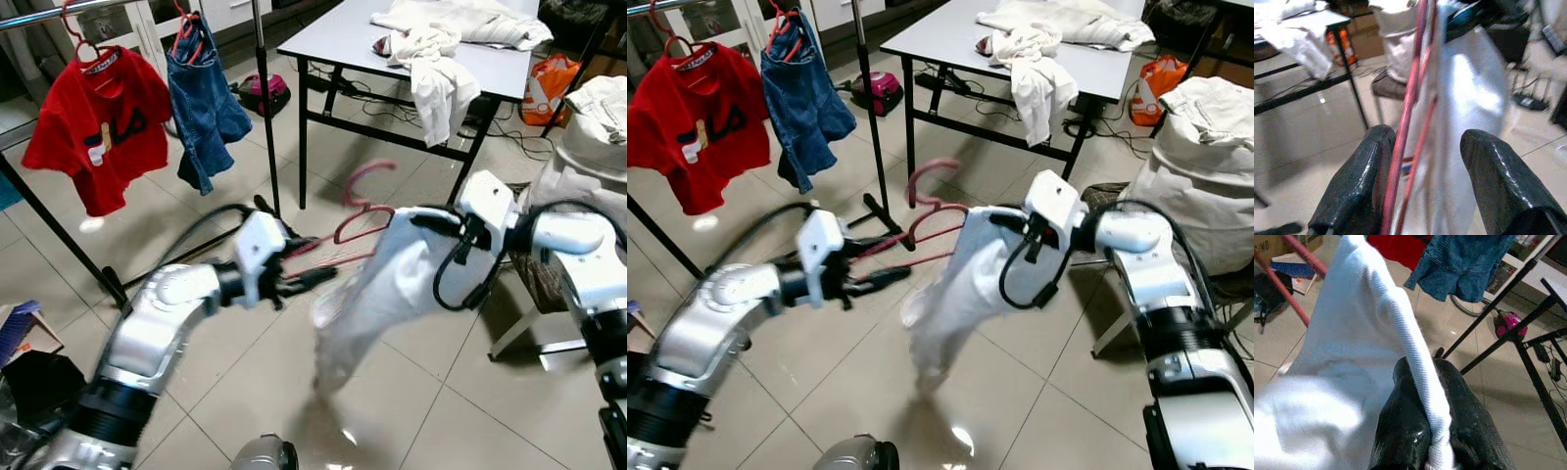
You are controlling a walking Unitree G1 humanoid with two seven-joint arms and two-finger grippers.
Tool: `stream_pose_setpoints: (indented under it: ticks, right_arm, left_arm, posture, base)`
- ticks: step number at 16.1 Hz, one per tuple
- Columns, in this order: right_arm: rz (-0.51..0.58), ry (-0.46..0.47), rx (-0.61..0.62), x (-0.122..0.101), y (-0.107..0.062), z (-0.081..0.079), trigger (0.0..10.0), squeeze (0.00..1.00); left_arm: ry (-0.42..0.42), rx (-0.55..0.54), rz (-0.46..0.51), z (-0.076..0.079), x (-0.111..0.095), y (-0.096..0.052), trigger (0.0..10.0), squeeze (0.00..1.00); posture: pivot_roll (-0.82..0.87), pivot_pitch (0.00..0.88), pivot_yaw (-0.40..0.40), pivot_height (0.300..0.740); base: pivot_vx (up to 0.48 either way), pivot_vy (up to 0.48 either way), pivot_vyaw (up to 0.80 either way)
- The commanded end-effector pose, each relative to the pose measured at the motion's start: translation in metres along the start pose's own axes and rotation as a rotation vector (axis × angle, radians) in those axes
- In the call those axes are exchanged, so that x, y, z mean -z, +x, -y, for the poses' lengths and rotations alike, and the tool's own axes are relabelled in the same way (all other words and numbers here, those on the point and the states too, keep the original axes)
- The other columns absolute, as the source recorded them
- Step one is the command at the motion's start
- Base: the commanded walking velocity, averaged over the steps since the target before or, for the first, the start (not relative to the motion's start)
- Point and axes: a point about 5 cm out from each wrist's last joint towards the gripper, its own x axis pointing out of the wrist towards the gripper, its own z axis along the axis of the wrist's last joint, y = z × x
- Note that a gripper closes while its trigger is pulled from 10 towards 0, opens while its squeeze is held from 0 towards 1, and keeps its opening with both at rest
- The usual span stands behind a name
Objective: Hang hanger
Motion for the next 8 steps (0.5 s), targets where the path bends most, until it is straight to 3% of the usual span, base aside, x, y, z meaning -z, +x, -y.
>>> stream_pose_setpoints:
  ticks: [1, 4, 7, 8]
  right_arm:
    - [0.037, 0.004, 0.086, -0.006, -0.011, 0.011, 0.0, 0.0]
    - [0.016, 0.046, 0.09, 0.006, -0.014, 0.002, 0.0, 0.0]
    - [0.019, 0.098, 0.112, 0.013, -0.016, -0.003, 0.0, 0.0]
    - [0.024, 0.139, 0.155, 0.019, -0.021, -0.003, 0.0, 0.0]
  left_arm:
    - [0.04, -0.049, -0.012, -0.013, -0.004, -0.008, 10.0, 0.0]
    - [0.059, -0.211, 0.139, -0.037, -0.034, -0.011, 10.0, 0.0]
    - [0.065, -0.218, 0.123, -0.038, -0.029, -0.018, 10.0, 0.0]
    - [0.019, -0.219, 0.114, -0.041, -0.021, -0.032, 10.0, 0.0]
  posture:
    - [-0.07, 0.0, 0.047, 0.74]
    - [-0.07, 0.0, 0.045, 0.74]
    - [-0.07, 0.0, 0.046, 0.74]
    - [-0.07, 0.0, 0.048, 0.74]
  base:
    - [0.0, 0.0, 0.0]
    - [0.0, 0.0, 0.0]
    - [0.0, 0.0, 0.0]
    - [0.0, 0.0, 0.0]
